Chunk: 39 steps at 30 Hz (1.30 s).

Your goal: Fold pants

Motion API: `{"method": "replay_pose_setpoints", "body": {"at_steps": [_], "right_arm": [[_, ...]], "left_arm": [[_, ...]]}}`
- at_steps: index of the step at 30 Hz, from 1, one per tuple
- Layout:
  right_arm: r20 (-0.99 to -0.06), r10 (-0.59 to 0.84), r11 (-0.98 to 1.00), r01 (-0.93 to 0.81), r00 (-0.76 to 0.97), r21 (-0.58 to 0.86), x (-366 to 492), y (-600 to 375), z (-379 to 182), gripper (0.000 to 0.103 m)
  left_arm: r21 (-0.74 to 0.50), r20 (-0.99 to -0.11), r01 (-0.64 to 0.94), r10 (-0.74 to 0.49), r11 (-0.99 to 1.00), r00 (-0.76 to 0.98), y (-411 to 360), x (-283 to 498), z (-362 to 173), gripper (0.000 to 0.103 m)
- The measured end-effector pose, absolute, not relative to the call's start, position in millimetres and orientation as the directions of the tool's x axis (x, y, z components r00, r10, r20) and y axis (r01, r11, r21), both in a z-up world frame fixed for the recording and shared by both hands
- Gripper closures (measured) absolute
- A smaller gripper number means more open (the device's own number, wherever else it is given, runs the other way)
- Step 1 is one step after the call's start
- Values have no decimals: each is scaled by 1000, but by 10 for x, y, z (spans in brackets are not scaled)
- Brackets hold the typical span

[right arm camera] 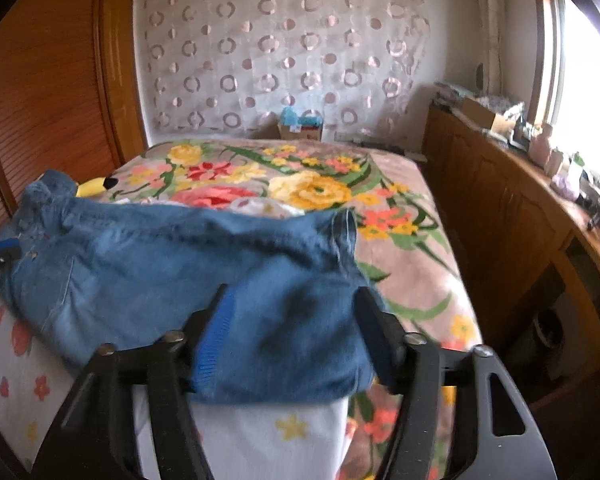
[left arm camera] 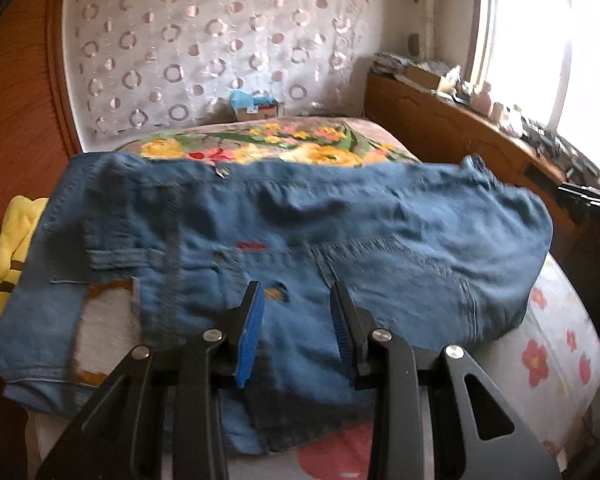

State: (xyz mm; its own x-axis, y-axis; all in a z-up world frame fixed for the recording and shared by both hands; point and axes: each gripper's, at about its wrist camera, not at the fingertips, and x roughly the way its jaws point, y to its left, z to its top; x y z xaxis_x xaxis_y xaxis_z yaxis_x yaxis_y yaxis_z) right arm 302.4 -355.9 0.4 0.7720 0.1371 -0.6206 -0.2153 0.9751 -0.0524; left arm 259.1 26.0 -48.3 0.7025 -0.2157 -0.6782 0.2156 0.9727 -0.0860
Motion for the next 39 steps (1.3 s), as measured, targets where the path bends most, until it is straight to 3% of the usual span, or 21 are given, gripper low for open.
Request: {"method": "replay_pose_setpoints", "body": {"at_steps": [7,14,18,28,35,37,39], "right_arm": [[-665,120,985,-173,737,-15,2910,-3702,-268,28],[-684,109,990,-140,722,10,2954,-3807,-363,28],[-688,105,991,-129,718,17,3000,-3830,-400,28],[-714,116,992,-116,691,49,3151,-3910,-504,30],[-745,138,990,-98,653,98,3305,-4006,-561,49],[-752,148,989,-97,643,112,3337,-4029,-559,58],[-762,149,989,-95,630,114,3364,-4052,-559,79]], "left_arm": [[-91,-711,242,-233,966,664,149,2603,-615,69],[-93,-742,291,-261,952,617,34,2611,-740,46],[0,-739,304,-205,953,642,-102,2556,-785,44],[5,-735,291,-194,957,650,-98,2566,-800,40],[9,-733,289,-190,957,653,-147,2566,-790,40],[2,-735,294,-198,956,649,-139,2551,-768,40],[-9,-733,300,-210,954,647,-117,2524,-738,40]]}}
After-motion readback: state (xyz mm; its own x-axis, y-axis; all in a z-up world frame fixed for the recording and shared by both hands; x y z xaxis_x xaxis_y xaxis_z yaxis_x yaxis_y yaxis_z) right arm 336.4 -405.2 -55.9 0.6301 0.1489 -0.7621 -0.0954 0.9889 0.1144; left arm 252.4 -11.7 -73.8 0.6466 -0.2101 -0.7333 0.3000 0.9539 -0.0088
